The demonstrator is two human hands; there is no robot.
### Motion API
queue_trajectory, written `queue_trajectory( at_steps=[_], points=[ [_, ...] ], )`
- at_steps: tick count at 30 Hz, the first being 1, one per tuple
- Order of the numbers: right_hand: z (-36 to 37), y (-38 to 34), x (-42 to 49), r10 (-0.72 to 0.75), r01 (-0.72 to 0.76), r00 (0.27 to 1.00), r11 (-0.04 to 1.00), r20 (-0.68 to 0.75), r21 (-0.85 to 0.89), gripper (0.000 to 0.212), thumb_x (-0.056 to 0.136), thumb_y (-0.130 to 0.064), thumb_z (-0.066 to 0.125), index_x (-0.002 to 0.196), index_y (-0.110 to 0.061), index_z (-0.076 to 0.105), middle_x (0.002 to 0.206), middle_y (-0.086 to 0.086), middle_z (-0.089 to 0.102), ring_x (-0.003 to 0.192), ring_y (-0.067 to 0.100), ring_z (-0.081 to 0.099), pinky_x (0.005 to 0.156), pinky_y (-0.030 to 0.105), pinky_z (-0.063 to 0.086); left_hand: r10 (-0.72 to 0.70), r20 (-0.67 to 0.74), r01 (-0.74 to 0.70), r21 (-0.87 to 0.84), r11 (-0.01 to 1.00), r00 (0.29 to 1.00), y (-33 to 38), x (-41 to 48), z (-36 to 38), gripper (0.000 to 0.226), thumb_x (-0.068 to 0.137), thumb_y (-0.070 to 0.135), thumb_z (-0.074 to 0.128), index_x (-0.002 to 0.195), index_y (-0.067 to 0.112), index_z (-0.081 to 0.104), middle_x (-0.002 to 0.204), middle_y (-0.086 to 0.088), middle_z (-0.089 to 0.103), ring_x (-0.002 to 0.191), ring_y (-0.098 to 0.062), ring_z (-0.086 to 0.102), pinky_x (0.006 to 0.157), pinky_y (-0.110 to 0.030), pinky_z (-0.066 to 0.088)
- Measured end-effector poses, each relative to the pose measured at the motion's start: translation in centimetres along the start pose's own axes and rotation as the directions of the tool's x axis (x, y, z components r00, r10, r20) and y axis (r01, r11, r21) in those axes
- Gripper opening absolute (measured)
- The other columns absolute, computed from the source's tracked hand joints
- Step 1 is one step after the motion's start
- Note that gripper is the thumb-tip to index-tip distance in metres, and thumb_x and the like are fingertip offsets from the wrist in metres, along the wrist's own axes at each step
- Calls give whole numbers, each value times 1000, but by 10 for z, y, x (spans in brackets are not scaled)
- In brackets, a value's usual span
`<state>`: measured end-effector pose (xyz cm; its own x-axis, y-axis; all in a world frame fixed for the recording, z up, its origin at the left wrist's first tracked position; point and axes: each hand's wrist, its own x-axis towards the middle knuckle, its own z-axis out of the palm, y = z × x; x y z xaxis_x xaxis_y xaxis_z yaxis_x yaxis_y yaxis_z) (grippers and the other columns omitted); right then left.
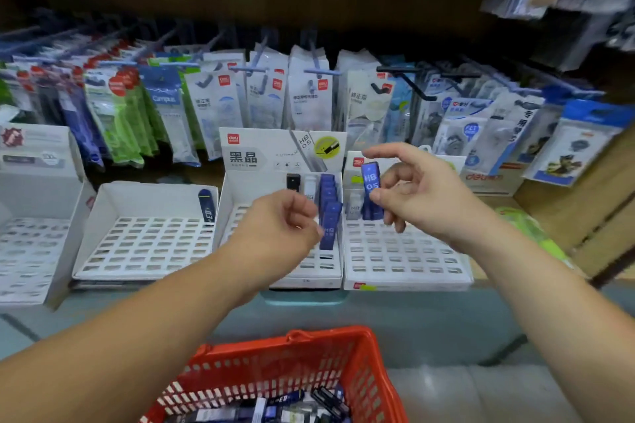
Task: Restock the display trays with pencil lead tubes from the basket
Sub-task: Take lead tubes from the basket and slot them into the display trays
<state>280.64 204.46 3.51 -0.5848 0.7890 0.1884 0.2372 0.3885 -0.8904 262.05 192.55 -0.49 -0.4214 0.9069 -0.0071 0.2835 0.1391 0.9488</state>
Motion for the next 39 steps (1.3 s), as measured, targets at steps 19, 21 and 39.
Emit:
queue_trajectory(
  at_steps=[19, 21, 39],
  points=[
    [-5, 63, 17, 26, -47, 984, 992, -175, -117, 26, 84, 1, 79, 82, -25, 76, 78, 2, 77, 69, 12, 73, 76, 33, 62, 74, -35, -44, 530, 847, 997, -43, 9, 36, 51, 65, 62, 86, 90, 29, 58, 94, 13, 60, 91, -12, 59, 83, -36, 52],
    [-4, 63, 18, 15, -36, 991, 987, -131, -159, 26, 83, 0, 80, 82, -25, 77, 80, -2, 77, 77, 15, 75, 82, 35, 62, 77, -33, -48, 529, 848, 996, -44, 9, 36, 51, 65, 63, 86, 90, 29, 58, 94, 13, 60, 91, -11, 59, 83, -37, 52],
    [34, 49, -36, -94, 17, 981, 914, -171, -405, 33, 81, -41, 76, 93, -32, 47, 72, -7, 59, 68, 15, 59, 70, 46, 54, 193, 112, -223, 544, 809, 975, -43, -23, 9, 49, 80, 42, 84, 119, 20, 63, 112, 7, 59, 104, -14, 58, 92, -29, 49]
  ],
)
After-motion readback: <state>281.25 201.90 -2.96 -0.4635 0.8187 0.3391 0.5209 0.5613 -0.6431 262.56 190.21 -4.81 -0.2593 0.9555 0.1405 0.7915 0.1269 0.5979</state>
